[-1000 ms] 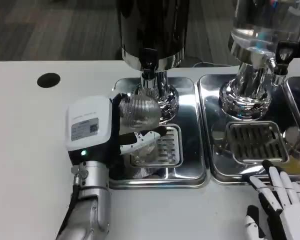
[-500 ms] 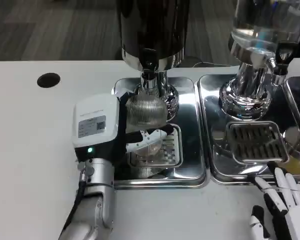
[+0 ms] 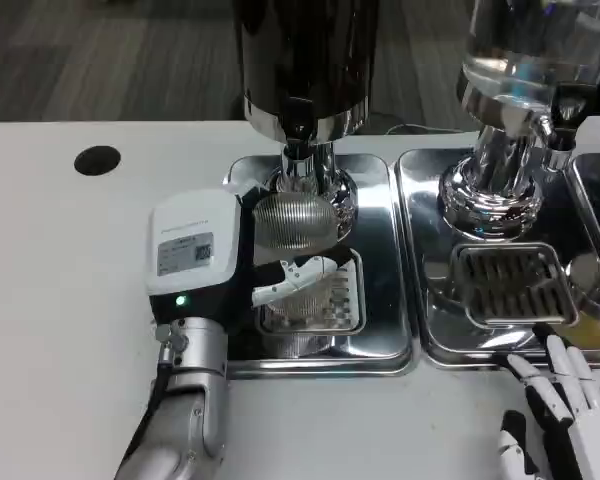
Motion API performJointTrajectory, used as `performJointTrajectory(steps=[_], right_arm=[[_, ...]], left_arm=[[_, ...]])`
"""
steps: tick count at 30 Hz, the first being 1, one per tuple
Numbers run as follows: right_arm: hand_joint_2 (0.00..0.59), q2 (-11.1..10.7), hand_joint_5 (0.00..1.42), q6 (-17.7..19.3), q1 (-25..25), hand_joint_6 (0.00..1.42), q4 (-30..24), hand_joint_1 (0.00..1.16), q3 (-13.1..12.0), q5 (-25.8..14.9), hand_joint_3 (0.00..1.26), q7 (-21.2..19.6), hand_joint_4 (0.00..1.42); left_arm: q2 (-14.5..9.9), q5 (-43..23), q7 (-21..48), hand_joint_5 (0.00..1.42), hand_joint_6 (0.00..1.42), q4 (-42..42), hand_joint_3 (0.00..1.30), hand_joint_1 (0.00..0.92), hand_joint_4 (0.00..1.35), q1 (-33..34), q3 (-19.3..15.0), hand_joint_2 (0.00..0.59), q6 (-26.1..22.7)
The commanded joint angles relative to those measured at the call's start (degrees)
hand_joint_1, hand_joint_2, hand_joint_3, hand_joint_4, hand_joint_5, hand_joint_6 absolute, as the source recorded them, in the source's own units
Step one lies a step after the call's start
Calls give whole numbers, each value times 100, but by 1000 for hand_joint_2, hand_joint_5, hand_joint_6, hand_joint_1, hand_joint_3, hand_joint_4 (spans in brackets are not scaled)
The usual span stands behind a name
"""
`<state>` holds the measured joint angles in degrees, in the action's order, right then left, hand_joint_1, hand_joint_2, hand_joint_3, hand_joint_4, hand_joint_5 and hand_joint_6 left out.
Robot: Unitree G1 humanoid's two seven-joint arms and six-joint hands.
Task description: Grasp the cup under the faucet to collect the drink, then remove the cup.
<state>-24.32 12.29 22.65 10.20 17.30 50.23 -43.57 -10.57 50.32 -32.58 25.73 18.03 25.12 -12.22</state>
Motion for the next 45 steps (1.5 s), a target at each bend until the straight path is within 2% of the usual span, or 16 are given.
performJointTrajectory(steps=[1,23,27,30,39,43,45], right_arm=[[544,-9,38,89,-4,154,68,40,-30,-76,227,17,0],[532,8,49,218,-40,205,228,18,-60,-192,227,19,0],[532,9,49,231,-40,206,243,15,-61,-206,227,19,0],[532,7,49,242,-45,207,249,14,-57,-219,227,25,0],[531,1,55,251,-47,226,195,9,-56,-224,227,65,0],[531,-5,58,249,-53,227,214,8,-69,-241,227,74,0],[531,-5,58,253,-65,230,253,8,-68,-250,227,75,0]], left_arm=[[-23,124,-57,728,914,-71,547,134,448,53,67,86,-70],[-63,582,-101,728,983,-120,447,152,396,84,336,95,-377],[-79,625,-80,697,961,-170,414,137,330,42,348,81,-468],[-85,658,-57,649,901,-208,352,109,246,17,344,59,-540],[-35,618,30,443,534,-113,182,54,22,25,349,38,-544],[-35,576,-61,335,406,-273,86,10,0,-51,318,26,-417],[-111,631,-87,253,312,-616,52,5,0,-214,282,33,-415]])
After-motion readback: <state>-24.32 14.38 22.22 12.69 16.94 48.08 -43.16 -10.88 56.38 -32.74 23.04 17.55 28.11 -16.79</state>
